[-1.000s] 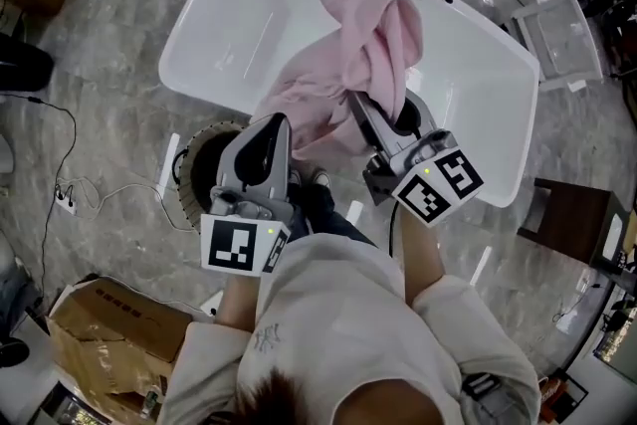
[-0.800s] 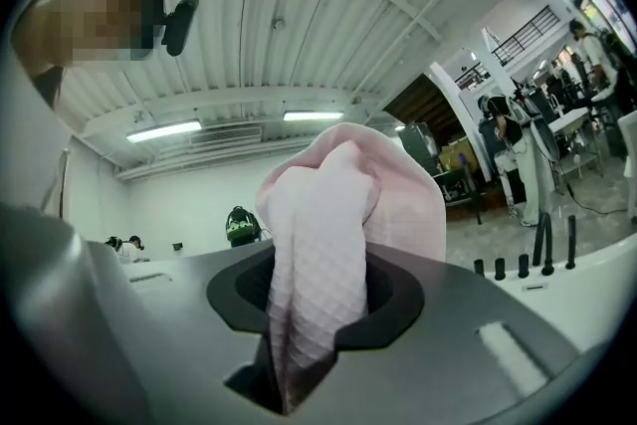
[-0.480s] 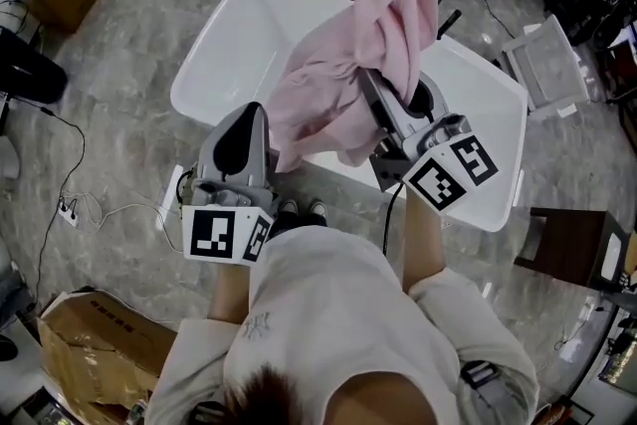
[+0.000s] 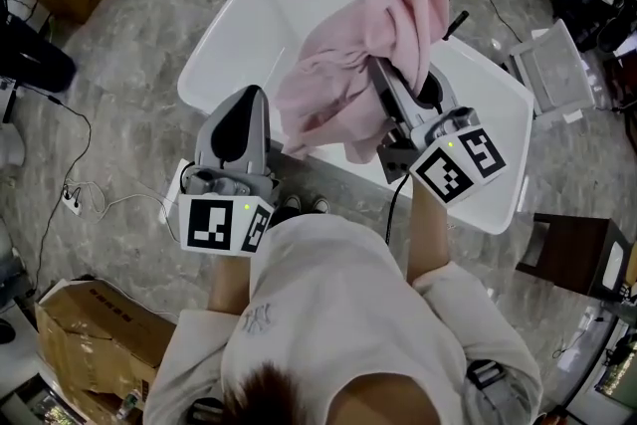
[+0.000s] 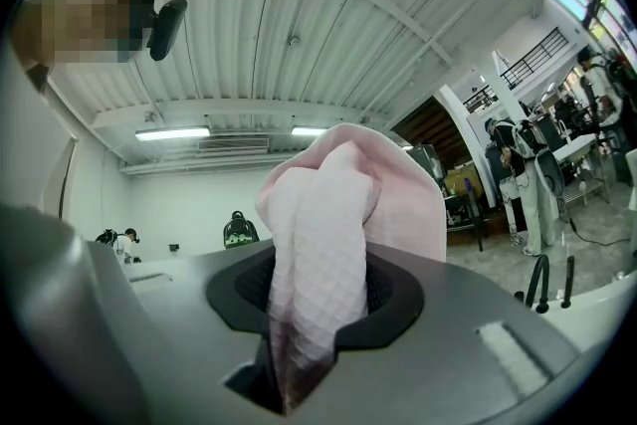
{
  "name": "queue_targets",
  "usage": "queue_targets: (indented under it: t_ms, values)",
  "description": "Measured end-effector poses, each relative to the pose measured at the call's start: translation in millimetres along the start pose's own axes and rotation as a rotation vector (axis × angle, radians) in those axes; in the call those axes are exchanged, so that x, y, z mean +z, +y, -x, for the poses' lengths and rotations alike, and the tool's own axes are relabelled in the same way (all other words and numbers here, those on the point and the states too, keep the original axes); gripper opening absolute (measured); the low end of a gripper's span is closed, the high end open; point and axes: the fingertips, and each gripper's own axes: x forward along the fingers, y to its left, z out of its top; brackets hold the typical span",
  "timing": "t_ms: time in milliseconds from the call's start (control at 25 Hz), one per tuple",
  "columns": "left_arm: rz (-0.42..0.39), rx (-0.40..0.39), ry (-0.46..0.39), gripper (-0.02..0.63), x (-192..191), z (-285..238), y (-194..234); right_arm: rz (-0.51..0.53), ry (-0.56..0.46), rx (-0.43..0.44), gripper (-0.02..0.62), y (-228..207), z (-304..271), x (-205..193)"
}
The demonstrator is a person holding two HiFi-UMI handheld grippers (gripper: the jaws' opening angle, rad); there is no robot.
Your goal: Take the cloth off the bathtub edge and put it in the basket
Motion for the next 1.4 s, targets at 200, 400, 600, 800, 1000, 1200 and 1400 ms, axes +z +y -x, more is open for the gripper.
queue_targets:
  t_ms: [200,400,600,800,1000,1200,1400]
  values:
    - [0.002,0.014,0.003,0.048,-1,3,0,-0.002,0.011,-0.002,0.117,-1,1,-2]
    - [-0.001,0.039,0.002,0.048,-5,13,-12,0.001,0.017,0.008,0.117,-4,15,-3]
    - [-0.003,0.087,-0.002,0.048,-10,28,-20,0.003,0.026,0.03,0.117,-6,26,-7]
    - [-0.006,0.139,-0.009,0.048,-10,40,-21,0.0,0.038,0.059,0.117,-4,25,-8]
    - [-0.01,0.2,-0.016,0.048,-8,61,-13,-0.002,0.046,0.1,0.117,9,19,-13]
    - [-0.016,0.266,-0.02,0.048,-5,80,2,-0.005,0.057,0.155,0.117,28,5,-18]
    - [-0.022,0.325,-0.024,0.048,-2,103,16,-0.012,0.076,0.219,0.117,55,-8,-28]
